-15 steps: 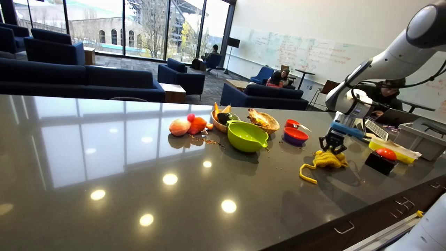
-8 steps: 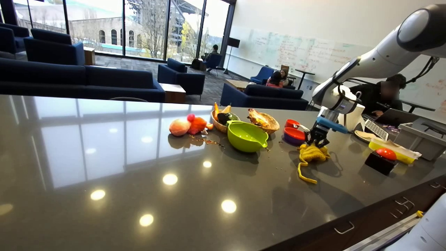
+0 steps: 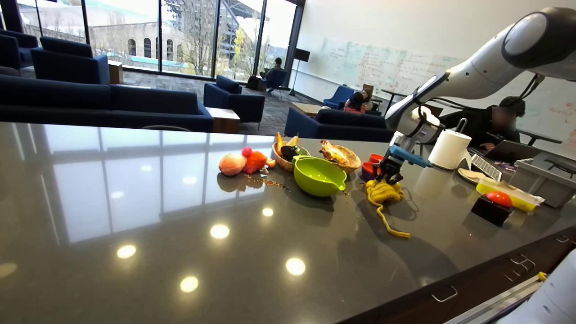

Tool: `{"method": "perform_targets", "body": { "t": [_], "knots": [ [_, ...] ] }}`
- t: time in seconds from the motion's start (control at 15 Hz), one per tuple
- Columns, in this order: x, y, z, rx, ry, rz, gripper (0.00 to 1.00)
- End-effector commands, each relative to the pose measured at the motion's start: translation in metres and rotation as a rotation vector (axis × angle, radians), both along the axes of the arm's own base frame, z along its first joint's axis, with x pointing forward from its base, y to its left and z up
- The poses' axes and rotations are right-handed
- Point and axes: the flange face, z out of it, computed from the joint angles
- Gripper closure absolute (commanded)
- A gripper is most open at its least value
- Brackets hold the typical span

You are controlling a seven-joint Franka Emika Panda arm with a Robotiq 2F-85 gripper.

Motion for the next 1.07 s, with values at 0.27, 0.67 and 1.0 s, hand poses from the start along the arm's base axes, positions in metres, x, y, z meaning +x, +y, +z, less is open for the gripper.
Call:
{"method": "perform_targets", "body": {
  "t": [0.27, 0.67, 1.0],
  "knots": [
    [0.029, 0.051, -0.024, 0.050, 0.004, 0.093, 0.96],
    [0.048, 0.082, -0.021, 0.080, -0.019, 0.187, 0.96],
    [0.063, 0.112, -0.015, 0.106, -0.044, 0.272, 0.96]
  ]
}}
